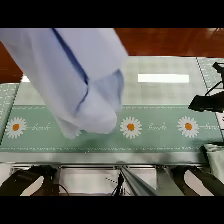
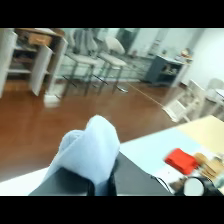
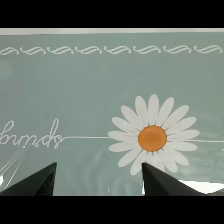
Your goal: Fold the shirts.
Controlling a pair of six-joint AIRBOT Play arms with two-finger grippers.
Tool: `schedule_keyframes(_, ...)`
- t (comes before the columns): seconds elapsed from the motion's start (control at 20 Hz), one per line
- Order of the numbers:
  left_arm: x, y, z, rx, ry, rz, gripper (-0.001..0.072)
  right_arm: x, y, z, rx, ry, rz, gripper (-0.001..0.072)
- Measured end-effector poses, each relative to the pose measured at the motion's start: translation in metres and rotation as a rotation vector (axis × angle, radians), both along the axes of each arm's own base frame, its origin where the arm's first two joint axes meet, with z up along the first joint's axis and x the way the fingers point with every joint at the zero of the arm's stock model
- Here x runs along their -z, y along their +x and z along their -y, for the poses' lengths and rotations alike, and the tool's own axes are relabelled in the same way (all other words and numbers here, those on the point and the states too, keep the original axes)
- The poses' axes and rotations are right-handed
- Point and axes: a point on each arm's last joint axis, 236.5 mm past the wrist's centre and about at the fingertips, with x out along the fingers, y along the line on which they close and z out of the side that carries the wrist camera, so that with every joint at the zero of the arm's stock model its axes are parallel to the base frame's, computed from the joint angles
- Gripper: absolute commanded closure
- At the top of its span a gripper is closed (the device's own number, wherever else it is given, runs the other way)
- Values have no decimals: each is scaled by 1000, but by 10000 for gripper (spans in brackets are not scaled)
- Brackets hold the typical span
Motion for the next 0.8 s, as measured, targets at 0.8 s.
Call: schedule_keyframes(0.8, 5, -15, 132, 329, -150, -25, 677, -7, 18, 8, 13, -36, 88, 126)
